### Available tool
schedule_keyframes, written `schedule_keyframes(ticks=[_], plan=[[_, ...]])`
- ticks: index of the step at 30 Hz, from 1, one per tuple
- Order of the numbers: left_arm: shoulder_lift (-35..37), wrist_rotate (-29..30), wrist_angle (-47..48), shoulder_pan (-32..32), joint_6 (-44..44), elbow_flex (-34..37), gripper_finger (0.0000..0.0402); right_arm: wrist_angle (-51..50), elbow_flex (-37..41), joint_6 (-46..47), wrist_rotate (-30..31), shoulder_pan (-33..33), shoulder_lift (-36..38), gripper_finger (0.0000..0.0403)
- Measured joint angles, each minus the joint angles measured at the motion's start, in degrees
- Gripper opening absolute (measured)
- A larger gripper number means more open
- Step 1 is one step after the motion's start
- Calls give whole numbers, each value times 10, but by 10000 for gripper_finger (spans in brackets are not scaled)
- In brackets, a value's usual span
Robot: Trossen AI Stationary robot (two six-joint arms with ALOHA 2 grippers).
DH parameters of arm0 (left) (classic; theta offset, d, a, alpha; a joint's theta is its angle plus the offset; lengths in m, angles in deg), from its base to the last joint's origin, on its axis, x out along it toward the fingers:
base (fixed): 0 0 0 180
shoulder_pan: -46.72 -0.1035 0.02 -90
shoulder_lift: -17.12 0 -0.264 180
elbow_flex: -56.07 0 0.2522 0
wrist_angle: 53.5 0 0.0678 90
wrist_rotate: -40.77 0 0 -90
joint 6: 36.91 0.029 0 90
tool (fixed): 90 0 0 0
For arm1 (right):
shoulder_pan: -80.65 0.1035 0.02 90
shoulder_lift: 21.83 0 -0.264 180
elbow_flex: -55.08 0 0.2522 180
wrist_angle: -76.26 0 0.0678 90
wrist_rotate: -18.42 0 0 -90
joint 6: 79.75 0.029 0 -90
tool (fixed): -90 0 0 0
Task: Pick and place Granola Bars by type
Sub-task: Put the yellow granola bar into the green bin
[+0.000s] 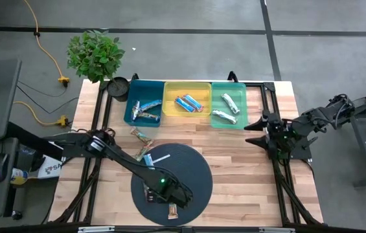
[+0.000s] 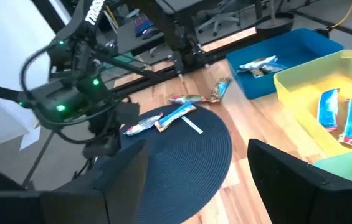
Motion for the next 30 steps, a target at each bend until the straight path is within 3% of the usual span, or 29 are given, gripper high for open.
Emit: schedule_keyframes(ticks=[6, 16, 30], plan=[[-5, -2, 33, 0, 0, -1, 172, 0, 0, -4, -15, 0, 0, 260], [-5, 33, 6, -9, 4, -1, 172, 1, 0, -14, -24, 0, 0, 260], [-47, 8, -13, -19, 15, -1, 172, 6, 0, -15, -34, 0, 0, 260]])
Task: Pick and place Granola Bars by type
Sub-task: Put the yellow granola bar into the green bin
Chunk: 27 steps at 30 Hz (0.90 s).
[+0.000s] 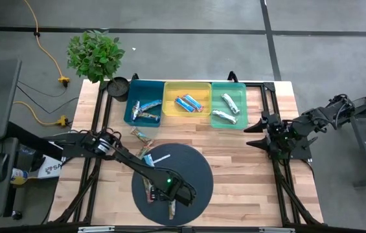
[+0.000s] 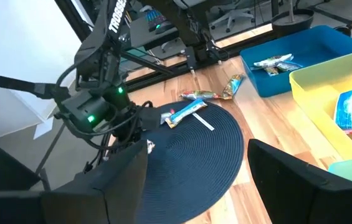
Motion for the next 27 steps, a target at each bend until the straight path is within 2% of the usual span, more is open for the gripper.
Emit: schedule_keyframes(ticks=[16, 20, 27], plan=[[0, -1, 29, 0, -4, 0, 167, 0, 0, 0, -7, 0, 0, 260], [0, -2, 29, 0, 1, 0, 138, 0, 0, 0, -7, 0, 0, 260], [0, 2, 25, 0, 10, 0, 61, 0, 0, 0, -8, 0, 0, 260]])
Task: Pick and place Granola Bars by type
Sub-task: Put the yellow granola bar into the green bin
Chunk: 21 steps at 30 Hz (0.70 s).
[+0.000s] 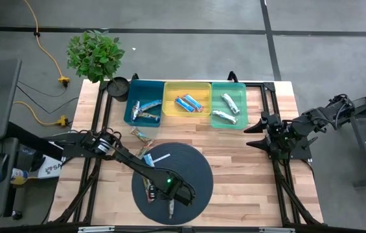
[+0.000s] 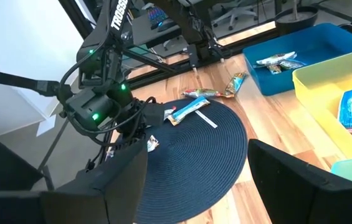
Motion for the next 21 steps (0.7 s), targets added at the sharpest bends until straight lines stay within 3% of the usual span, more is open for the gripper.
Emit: schedule_keyframes(ticks=[12, 21], plan=[[1, 6, -3, 0, 6, -1, 38, 0, 0, -2, -5, 0, 0, 260], [2, 81, 64, 0, 8, -71, 37, 0, 0, -5, -10, 0, 0, 260]])
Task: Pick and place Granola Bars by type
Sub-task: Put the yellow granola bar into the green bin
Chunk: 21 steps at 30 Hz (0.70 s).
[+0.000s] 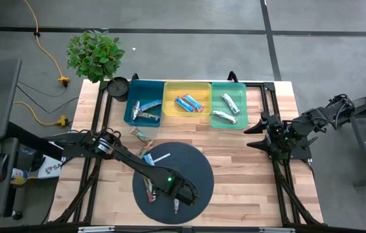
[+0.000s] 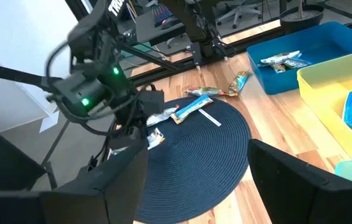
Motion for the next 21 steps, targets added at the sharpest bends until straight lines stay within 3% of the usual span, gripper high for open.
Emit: schedule_keyframes(ticks=[5, 11, 17, 21], plan=[[0, 80, 51, 0, 13, -63, 37, 0, 0, 0, 0, 0, 0, 260], [1, 249, 104, -20, 80, -148, 37, 0, 0, 0, 0, 0, 0, 260], [2, 351, 83, -82, 309, -217, 37, 0, 0, -2, 0, 0, 0, 260], [1, 355, 60, -147, 465, -241, 37, 0, 0, -1, 0, 0, 0, 260]])
